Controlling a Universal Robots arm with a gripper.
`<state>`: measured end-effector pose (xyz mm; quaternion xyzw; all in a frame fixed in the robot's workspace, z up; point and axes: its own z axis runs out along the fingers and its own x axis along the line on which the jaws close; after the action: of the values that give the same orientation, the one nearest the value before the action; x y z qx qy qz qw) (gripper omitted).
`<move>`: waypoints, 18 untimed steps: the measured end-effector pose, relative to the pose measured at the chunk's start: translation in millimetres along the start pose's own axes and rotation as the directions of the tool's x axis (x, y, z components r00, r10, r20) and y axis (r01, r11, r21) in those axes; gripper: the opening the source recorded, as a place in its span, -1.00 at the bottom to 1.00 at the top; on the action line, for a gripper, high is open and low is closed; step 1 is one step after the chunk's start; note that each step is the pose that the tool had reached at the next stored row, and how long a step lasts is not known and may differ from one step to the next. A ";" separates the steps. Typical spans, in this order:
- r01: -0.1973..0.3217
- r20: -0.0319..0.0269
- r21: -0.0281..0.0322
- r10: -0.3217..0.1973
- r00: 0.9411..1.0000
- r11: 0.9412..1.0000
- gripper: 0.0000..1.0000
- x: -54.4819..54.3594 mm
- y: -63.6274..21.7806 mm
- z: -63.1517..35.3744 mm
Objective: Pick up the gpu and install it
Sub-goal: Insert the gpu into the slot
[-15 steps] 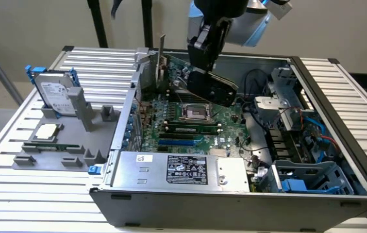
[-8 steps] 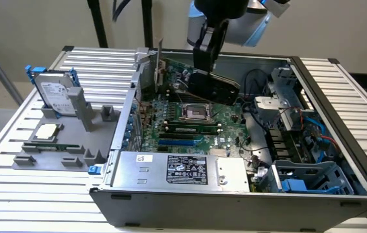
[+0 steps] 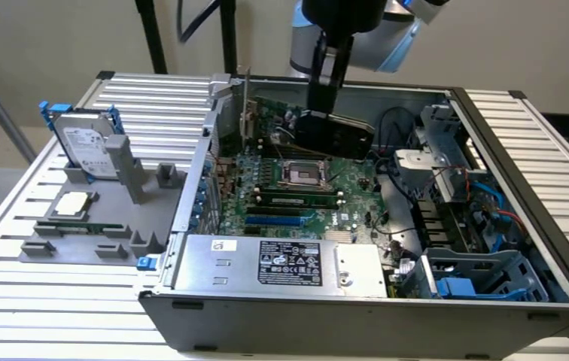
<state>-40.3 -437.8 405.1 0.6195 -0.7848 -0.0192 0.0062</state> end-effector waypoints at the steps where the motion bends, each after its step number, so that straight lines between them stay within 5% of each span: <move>1: 0.015 0.002 0.002 -0.015 1.000 1.000 -0.47 0.0 0.0 0.4; 6: 0.088 0.015 0.011 -0.089 0.996 0.996 -0.47 0.1 -0.1 2.2; 15: 0.203 0.037 0.021 -0.204 0.978 0.979 -0.47 0.4 0.9 8.5; 18: 0.214 0.049 0.027 -0.215 0.975 0.976 -0.47 1.1 3.1 11.8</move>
<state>-43.9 -437.9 393.4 0.6999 -0.7133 -0.0274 -0.0227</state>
